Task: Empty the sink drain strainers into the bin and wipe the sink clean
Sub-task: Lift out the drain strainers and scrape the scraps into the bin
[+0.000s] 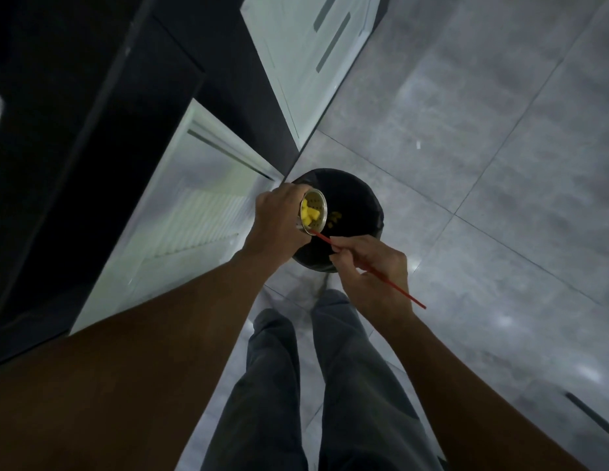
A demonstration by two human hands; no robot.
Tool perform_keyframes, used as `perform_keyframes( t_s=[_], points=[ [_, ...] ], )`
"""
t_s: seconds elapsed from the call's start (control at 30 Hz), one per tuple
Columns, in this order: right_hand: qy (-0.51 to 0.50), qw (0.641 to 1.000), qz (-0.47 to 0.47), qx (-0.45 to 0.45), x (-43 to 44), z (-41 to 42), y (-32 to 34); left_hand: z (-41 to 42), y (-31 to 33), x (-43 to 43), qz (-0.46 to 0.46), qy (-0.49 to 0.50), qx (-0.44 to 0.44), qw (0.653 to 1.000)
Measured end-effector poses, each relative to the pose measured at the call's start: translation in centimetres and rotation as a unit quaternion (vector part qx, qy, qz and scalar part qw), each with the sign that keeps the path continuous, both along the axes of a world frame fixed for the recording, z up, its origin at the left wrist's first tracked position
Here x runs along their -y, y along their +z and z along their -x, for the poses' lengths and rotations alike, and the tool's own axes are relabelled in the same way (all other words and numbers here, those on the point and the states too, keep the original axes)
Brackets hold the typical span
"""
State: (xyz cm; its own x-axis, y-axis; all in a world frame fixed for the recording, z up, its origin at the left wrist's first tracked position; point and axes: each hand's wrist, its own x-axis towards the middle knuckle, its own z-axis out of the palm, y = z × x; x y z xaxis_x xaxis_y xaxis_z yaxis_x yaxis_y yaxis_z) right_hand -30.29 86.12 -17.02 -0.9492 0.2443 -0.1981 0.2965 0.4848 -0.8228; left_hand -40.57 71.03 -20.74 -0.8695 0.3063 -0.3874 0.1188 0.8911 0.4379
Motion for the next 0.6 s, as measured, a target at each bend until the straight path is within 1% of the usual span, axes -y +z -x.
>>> perform_keyframes(
  t_s=[0.1,0.23,0.33,0.5,0.6],
  points=[
    [-0.028,0.999,0.015,0.004,0.0,-0.5,0.4,-0.1,-0.3,0.3,0.02,0.0,0.004,1.0],
    [-0.061,0.998,0.019,-0.024,-0.2,-1.0,0.9,-0.3,-0.7,0.4,0.032,0.004,0.008,0.999],
    [-0.034,0.999,0.024,-0.036,0.4,-1.0,0.5,-0.4,-1.2,0.2,0.03,0.0,0.005,1.0],
    [-0.006,1.0,0.006,0.017,0.7,0.1,-1.1,-0.4,-2.1,-0.1,0.034,-0.022,-0.007,0.999],
    [-0.013,1.0,0.012,0.022,0.0,0.4,-1.4,-0.4,-2.2,-0.1,0.041,-0.019,0.003,0.999]
  ],
)
